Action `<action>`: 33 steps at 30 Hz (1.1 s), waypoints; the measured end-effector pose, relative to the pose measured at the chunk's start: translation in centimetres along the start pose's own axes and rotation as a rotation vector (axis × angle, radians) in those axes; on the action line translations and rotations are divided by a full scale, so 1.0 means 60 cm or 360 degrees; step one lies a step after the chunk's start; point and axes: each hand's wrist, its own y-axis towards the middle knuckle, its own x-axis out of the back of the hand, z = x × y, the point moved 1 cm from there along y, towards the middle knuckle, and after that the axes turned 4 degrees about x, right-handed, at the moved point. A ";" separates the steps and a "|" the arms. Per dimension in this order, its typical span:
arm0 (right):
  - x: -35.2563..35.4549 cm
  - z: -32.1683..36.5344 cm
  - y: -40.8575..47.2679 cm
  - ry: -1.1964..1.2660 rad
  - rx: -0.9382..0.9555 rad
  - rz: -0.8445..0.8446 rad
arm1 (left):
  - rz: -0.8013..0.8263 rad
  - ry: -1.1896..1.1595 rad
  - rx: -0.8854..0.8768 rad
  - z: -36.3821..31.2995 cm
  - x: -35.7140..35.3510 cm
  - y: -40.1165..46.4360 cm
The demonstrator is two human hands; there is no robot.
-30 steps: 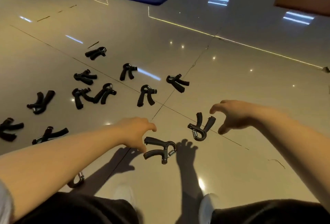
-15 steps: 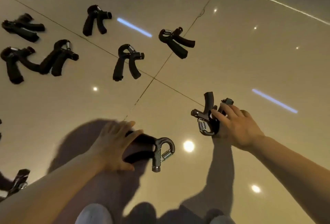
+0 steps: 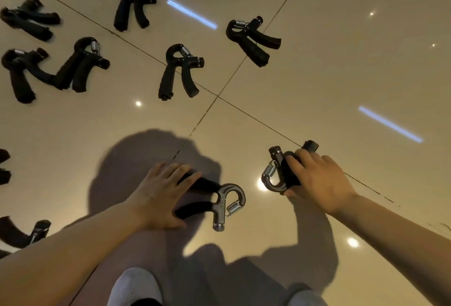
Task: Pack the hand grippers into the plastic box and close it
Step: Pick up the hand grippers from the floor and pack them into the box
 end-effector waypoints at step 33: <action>-0.047 -0.018 -0.098 0.0175 0.0087 0.0003 | -0.0167 -0.0693 0.0109 -0.034 0.007 -0.054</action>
